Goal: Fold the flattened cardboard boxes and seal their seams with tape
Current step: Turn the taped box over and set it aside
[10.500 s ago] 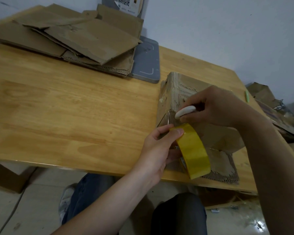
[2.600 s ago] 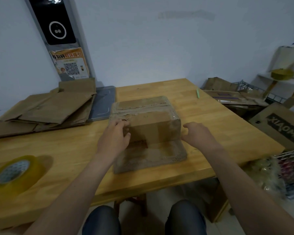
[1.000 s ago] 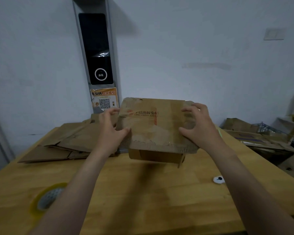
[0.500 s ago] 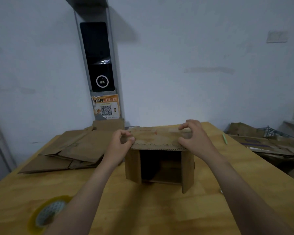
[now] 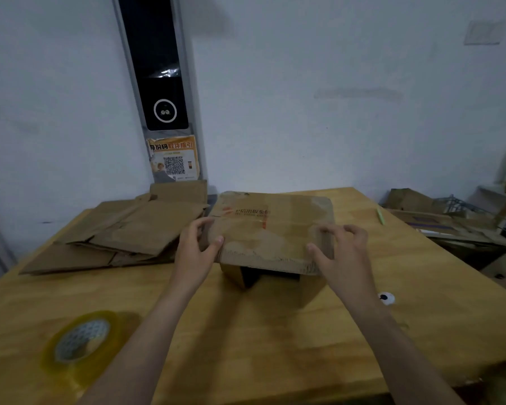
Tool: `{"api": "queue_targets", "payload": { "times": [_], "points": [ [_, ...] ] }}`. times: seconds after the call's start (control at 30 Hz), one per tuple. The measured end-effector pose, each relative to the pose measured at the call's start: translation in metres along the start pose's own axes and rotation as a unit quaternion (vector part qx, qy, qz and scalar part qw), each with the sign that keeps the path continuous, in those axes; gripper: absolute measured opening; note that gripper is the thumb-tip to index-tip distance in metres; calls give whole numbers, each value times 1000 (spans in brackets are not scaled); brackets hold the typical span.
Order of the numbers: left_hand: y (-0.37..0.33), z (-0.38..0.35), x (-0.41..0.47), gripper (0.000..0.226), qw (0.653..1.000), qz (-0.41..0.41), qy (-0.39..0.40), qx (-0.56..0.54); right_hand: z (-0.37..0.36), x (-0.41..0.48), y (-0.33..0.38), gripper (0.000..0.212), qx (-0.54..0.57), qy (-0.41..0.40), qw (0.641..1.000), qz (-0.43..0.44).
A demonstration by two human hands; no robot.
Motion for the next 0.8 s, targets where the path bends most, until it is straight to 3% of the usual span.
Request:
{"api": "queue_targets", "payload": {
  "times": [0.13,0.3,0.43,0.63,0.73,0.8],
  "points": [
    [5,-9,-21,47,992,109,14,-60,-7,-16,-4,38,18,-1,999,-50],
    [19,-2,-20,26,972,171,33,-157,-4,-12,-1,32,157,81,981,-80],
    [11,1,-26,21,978,113,44,-167,1,-7,1,31,221,85,969,-73],
    [-18,7,-30,33,981,24,23,-191,17,4,5,16,251,36,967,-41],
    [-30,16,-27,9,982,-8,44,-182,32,9,12,30,244,14,970,-3],
    [-35,24,-23,30,983,-5,56,-174,37,13,12,42,240,18,971,7]
  ]
}}
Point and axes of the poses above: each hand's wrist, its own x-axis towards the middle knuckle, its own z-axis out of the back of the hand, y = z × x, the point moved 1 cm from there along x, towards the middle knuckle, and after that the axes turned 8 degrees about -x, right-handed, at the moved point
